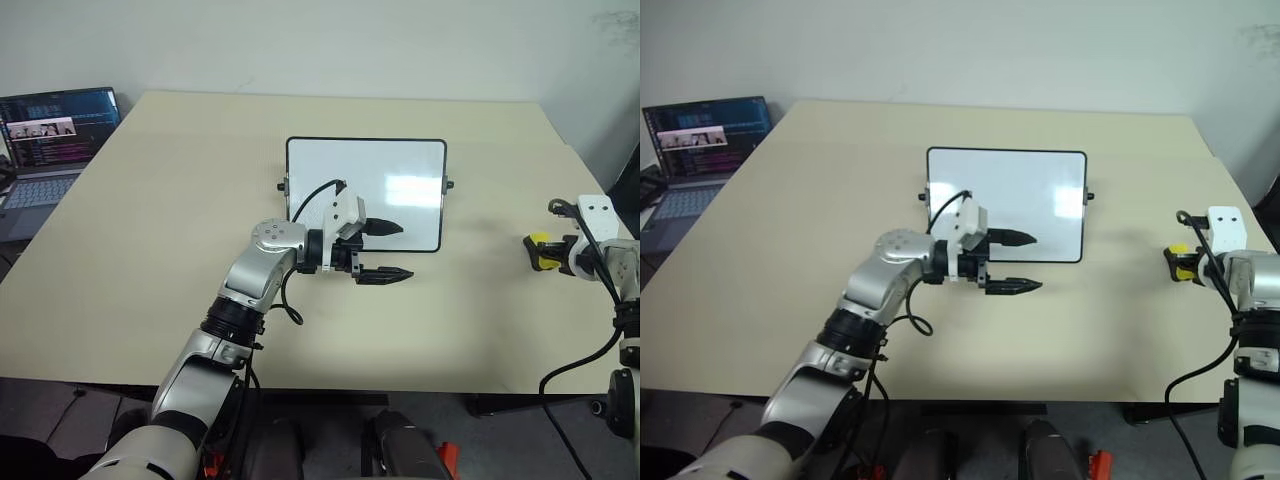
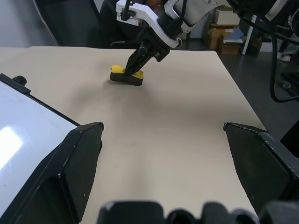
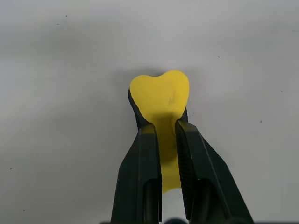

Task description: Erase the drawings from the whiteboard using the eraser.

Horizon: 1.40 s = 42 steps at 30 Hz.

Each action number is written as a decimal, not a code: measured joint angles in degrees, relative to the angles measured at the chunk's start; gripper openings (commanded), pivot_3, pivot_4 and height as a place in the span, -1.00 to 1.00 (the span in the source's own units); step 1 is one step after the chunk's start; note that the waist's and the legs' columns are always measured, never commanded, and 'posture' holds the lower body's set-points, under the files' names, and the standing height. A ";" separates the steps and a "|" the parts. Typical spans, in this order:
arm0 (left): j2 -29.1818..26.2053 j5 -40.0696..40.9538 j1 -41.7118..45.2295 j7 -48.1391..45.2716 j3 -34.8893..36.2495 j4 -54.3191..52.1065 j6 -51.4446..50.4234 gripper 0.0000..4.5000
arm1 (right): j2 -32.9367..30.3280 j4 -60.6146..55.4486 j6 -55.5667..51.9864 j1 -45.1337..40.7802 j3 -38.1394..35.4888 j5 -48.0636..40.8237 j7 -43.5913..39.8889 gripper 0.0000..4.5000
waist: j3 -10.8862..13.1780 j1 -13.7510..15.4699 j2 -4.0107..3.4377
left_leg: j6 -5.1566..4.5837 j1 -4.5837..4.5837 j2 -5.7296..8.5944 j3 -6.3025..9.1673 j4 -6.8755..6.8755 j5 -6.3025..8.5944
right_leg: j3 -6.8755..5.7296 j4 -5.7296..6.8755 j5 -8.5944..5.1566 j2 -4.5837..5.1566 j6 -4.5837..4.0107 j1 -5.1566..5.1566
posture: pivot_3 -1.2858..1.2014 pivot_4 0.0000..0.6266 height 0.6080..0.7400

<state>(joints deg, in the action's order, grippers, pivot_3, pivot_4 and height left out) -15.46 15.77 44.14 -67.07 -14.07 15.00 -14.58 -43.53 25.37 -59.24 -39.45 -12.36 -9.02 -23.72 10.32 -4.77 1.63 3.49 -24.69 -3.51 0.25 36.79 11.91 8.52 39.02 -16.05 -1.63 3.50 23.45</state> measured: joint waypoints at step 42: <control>-2.43 -0.04 -0.76 1.93 3.24 0.30 2.32 1.00 | 4.13 -16.49 -3.02 10.25 -7.92 -5.77 5.28 0.99 | -0.02 0.00 -0.05 | 0.00 0.01 0.02 0.10 0.05 0.00 | -0.07 0.01 0.00 0.00 0.02 -0.06 | 0.03 -0.52 1.00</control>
<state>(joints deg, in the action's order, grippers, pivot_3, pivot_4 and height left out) -17.89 15.72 43.38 -65.14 -10.84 15.30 -12.26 -39.40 8.88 -62.26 -29.20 -20.28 -14.78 -18.44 10.29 -4.77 1.57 3.49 -24.68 -3.50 0.35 36.85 11.91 8.45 39.03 -16.04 -1.64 3.53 23.39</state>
